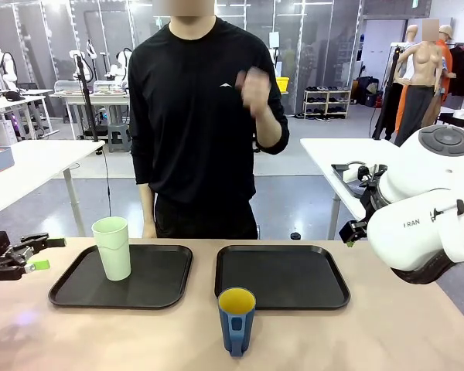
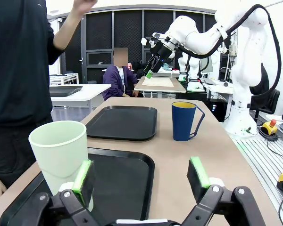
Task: Sort and store the cups by type.
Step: Pick up the Handle plastic cup and place it into the empty Flat Tray.
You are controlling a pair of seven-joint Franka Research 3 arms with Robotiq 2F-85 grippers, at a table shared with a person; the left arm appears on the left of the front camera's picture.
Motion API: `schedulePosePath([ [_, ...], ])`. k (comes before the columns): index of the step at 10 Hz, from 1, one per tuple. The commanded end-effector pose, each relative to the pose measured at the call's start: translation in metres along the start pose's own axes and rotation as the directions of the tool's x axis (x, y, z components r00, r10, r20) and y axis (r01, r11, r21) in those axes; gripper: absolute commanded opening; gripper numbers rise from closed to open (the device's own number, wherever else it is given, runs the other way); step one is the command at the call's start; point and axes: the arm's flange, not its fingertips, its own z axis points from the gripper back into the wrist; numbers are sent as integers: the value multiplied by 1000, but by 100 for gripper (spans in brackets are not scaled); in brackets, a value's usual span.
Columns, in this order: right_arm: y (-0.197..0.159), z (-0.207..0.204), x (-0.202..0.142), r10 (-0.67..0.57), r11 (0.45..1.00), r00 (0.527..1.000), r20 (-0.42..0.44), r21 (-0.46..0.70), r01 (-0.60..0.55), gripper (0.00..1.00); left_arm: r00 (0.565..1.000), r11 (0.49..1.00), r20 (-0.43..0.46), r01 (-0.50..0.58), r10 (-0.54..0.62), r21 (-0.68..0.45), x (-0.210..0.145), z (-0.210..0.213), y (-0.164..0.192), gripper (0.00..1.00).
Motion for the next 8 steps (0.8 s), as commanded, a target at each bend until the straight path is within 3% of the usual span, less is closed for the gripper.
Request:
schedulePosePath([
  [1,0,0,0,7,1000,1000,-1,-3,-7,100,1000,1000,-1,4,-4,-3,1,-1,2,100],
  [8,0,0,0,7,1000,1000,-1,-3,-7,100,1000,1000,-1,4,-4,-3,1,-1,2,100],
])
